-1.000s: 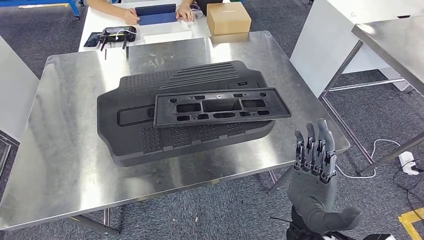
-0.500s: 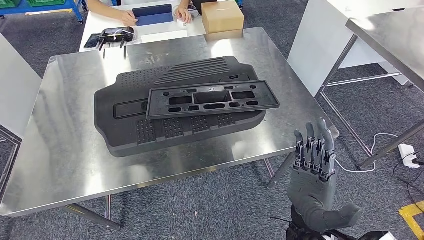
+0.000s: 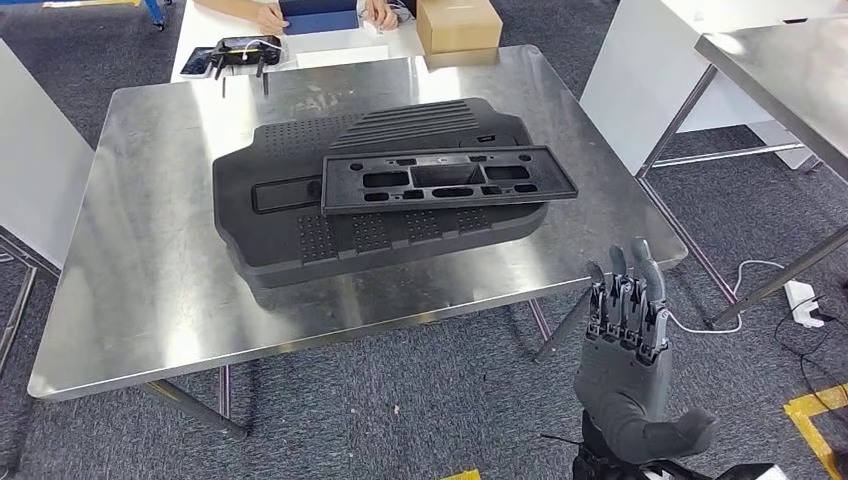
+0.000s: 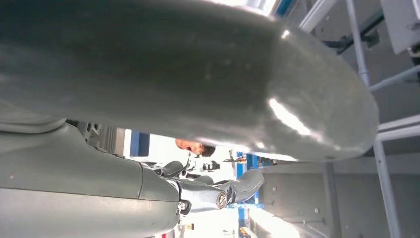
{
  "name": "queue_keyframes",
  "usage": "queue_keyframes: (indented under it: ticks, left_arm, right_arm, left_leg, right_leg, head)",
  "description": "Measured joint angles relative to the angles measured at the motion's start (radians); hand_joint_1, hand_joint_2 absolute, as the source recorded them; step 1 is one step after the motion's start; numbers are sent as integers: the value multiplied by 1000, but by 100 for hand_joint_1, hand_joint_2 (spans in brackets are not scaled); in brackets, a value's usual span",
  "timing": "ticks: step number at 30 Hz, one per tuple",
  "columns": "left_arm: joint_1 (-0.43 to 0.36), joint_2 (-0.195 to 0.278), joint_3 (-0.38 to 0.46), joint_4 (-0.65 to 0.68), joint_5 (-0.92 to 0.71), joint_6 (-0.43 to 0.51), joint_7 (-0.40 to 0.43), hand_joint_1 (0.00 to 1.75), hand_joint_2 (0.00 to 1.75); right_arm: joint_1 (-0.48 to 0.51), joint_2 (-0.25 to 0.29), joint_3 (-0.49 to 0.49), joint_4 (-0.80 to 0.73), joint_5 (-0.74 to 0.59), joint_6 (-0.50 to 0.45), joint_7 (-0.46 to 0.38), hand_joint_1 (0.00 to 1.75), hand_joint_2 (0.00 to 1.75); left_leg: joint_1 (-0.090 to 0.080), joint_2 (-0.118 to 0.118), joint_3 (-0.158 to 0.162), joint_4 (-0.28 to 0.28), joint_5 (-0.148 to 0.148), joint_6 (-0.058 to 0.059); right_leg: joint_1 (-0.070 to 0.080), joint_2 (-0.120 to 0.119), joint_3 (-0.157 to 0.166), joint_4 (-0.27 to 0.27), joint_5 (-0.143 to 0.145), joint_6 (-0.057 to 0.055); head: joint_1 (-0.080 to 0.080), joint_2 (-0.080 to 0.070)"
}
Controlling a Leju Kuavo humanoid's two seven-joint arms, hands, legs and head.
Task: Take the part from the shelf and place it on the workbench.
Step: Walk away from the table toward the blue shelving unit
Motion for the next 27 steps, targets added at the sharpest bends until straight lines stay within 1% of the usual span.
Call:
queue_keyframes:
  ticks: [1,2,3,4,5,6,7,8,9,10,11,12,13,14,15,16,17,18,19,21,22,23,24,25,26,27]
  left_arm:
    - [0,-1,0,0,0,0,0,0,0]
    - [0,-1,0,0,0,0,0,0,0]
    - [0,-2,0,0,0,0,0,0,0]
    - [0,-2,0,0,0,0,0,0,0]
    - [0,-2,0,0,0,0,0,0,0]
    - [1,-2,0,0,0,0,0,0,0]
    - [1,-2,1,0,0,0,0,0,0]
    - [2,-1,1,0,0,0,0,0,0]
    - [2,-1,1,0,0,0,0,0,0]
    - [2,0,1,0,0,0,0,0,0]
    - [2,0,1,0,0,0,0,0,0]
    - [2,1,2,0,0,0,0,0,0]
    - [2,1,2,0,0,0,0,0,0]
    - [2,2,2,0,0,0,0,0,0]
    - [2,2,2,0,0,0,0,0,0]
    - [2,2,2,0,0,0,0,0,0]
    - [1,2,2,0,0,0,0,0,0]
    - [1,2,2,0,0,0,0,0,0]
    - [1,2,3,0,0,0,0,0,0]
    - [0,3,3,0,0,1,1,0,0]
    - [-1,3,3,0,0,1,1,0,0]
    - [-1,3,3,0,0,1,1,0,0]
    - [-1,3,3,0,1,1,1,0,0]
    - [-1,3,3,0,1,2,1,0,0]
    - [-1,3,3,0,1,2,2,0,0]
    - [-1,3,3,0,1,2,2,0,0]
  right_arm:
    - [-1,0,0,0,0,-1,0,0,0]
    - [-1,0,0,0,0,-1,0,0,0]
    - [-2,0,0,0,0,-2,0,0,0]
    - [-1,0,0,0,0,-2,0,0,0]
    - [-1,0,0,0,0,-3,1,0,0]
    - [-1,0,0,0,0,-4,1,0,0]
    - [-1,0,0,0,0,-4,1,0,0]
    - [-1,1,0,0,0,-4,1,0,0]
    - [0,1,0,0,0,-4,1,0,0]
    - [0,1,0,1,0,-4,2,0,0]
    - [1,2,0,2,0,-5,3,0,0]
    - [2,2,0,2,0,-6,3,0,0]
    - [3,2,0,4,1,-8,4,0,0]
    - [4,2,0,4,1,-9,4,0,0]
    - [4,2,0,5,2,-10,4,0,0]
    - [4,2,0,5,2,-11,4,0,0]
    - [4,2,0,5,3,-12,4,0,0]
    - [4,2,0,5,4,-13,4,0,0]
    - [4,2,0,5,5,-13,5,0,0]
    - [4,1,0,5,5,-14,5,0,0]
    - [4,1,0,5,5,-15,5,0,0]
    - [4,1,0,5,5,-16,5,0,0]
    - [4,1,0,5,4,-17,5,0,0]
    - [4,1,0,6,4,-17,5,0,0]
    - [5,1,0,6,4,-17,5,0,0]
    - [5,1,0,6,4,-18,5,0,0]
  left_leg:
    - [-1,-1,-5,0,5,-3]
    - [-2,-1,-7,0,11,-8]
    - [-3,-1,-8,-1,17,-14]
    - [-3,-1,-9,-2,23,-21]
    - [-3,0,-9,-5,29,-29]
    - [-1,0,-12,-4,28,-35]
    - [0,0,-17,6,15,-40]
    - [1,0,-27,33,-13,-44]
    - [2,0,-43,82,-56,-47]
    - [2,0,-61,144,-102,-50]
    - [3,0,-77,205,-136,-55]
    - [5,0,-83,247,-151,-59]
    - [8,0,-72,253,-146,-62]
    - [12,1,-41,219,-124,-65]
    - [16,1,4,155,-99,-68]
    - [17,-1,46,93,-83,-69]
    - [17,-4,74,45,-71,-67]
    - [16,-6,86,20,-69,-63]
    - [12,-9,82,18,-71,-55]
    - [10,-8,67,15,-61,-36]
    - [10,-7,60,14,-54,-24]
    - [10,-6,51,12,-46,-13]
    - [10,-4,41,11,-38,-6]
    - [9,-3,30,12,-30,-1]
    - [7,-2,19,12,-23,1]
    - [5,-1,7,12,-15,2]
  right_leg:
    - [4,0,54,-80,17,0]
    - [7,0,92,-138,31,-4]
    - [11,0,111,-174,38,-8]
    - [15,0,113,-184,42,-13]
    - [14,0,105,-185,48,-19]
    - [10,0,101,-189,53,-26]
    - [5,-1,98,-193,61,-35]
    - [1,-2,94,-196,69,-44]
    - [-2,-3,90,-197,76,-50]
    - [-1,-4,84,-196,82,-54]
    - [-1,-5,77,-195,87,-56]
    - [-1,-5,71,-193,92,-54]
    - [-1,-5,64,-190,96,-52]
    - [-3,-5,58,-185,98,-49]
    - [-5,-5,52,-178,99,-46]
    - [-5,-5,44,-169,100,-43]
    - [-3,-5,37,-162,101,-39]
    - [-1,-5,31,-155,102,-34]
    - [0,-4,26,-153,105,-26]
    - [0,-2,17,-150,111,-11]
    - [-1,-1,6,-139,103,-7]
    - [-2,0,-11,-112,83,-8]
    - [-3,0,-34,-61,49,-12]
    - [-3,0,-61,5,12,-16]
    - [-3,0,-85,71,-19,-18]
    - [-3,0,-98,118,-37,-16]
  head:
    - [0,0]
    - [-1,0]
    - [0,0]
    - [0,0]
    - [1,0]
    - [2,0]
    - [1,0]
    - [0,0]
    - [-1,0]
    - [-1,0]
    - [-2,0]
    - [-1,0]
    - [-1,0]
    - [-1,0]
    - [-2,0]
    - [-2,0]
    - [-2,0]
    - [-2,0]
    - [-1,0]
    - [-1,0]
    - [0,0]
    - [2,0]
    - [3,0]
    - [5,0]
    - [6,0]
    - [6,0]
